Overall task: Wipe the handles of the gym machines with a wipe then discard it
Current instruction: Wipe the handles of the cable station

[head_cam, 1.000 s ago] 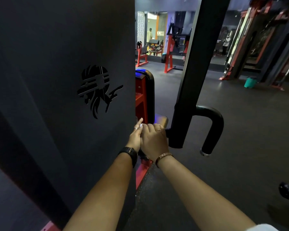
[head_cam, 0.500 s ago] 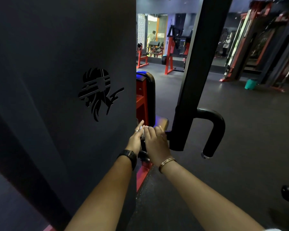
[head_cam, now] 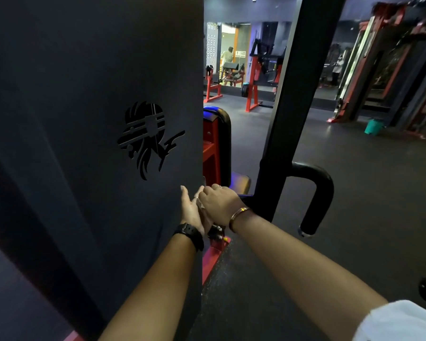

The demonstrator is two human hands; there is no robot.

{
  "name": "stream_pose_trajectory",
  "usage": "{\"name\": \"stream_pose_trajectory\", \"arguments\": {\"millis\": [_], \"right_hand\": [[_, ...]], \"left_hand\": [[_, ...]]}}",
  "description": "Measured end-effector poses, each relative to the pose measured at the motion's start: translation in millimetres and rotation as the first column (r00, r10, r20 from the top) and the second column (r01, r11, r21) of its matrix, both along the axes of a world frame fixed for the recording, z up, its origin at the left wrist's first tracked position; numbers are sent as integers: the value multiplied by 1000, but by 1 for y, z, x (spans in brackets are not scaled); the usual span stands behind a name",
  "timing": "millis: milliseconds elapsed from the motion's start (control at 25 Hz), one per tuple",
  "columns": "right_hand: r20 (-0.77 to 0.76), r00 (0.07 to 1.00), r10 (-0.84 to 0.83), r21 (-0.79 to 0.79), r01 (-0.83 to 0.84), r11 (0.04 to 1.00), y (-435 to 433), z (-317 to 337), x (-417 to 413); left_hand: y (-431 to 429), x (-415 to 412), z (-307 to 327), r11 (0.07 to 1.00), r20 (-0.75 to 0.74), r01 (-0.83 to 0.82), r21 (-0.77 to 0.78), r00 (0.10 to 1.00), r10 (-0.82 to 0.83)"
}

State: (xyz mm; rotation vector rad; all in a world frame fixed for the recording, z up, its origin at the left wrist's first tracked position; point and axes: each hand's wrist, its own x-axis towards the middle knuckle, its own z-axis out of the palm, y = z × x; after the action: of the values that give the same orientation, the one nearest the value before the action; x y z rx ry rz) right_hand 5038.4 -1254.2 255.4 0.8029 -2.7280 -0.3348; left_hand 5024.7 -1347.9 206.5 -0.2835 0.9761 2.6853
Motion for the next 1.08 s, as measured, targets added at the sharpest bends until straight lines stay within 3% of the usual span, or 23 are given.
{"name": "stream_pose_trajectory", "arguments": {"millis": [120,200,360,520,600,680,760,840,920,1040,1080], "right_hand": [[-1,972,234,180,-230,957,10,3,-3],[-86,962,260,249,-232,940,14,-2,2],[-133,984,121,83,-111,990,8,-8,7],[-299,928,223,100,-202,974,24,-11,11],[-375,919,123,126,-81,989,31,-20,16],[-393,914,-106,86,151,985,31,-21,26],[-393,866,-310,8,340,940,30,-22,35],[-409,814,-413,-40,436,899,27,-22,40],[-444,824,-353,-24,383,924,20,-27,40],[-485,865,-130,65,184,981,25,-37,38],[-501,857,-122,105,200,974,32,-36,40]], "left_hand": [[-2,2,-4,1000,-16,3,7,1000,-3],[-1,4,-6,1000,1,-2,-5,1000,2],[3,6,2,1000,-25,24,7,999,-24],[5,10,3,996,-52,6,-89,999,-11],[6,12,6,993,-85,5,-116,996,-15],[8,11,11,991,-131,-7,-134,991,-11],[9,14,13,988,-160,-16,-156,987,-9],[11,16,11,988,-161,-21,-154,987,-4],[12,18,12,987,-162,-18,-157,987,-8],[13,21,16,985,-140,-5,-172,990,-19],[14,21,16,986,-142,-8,-166,990,-16]]}}
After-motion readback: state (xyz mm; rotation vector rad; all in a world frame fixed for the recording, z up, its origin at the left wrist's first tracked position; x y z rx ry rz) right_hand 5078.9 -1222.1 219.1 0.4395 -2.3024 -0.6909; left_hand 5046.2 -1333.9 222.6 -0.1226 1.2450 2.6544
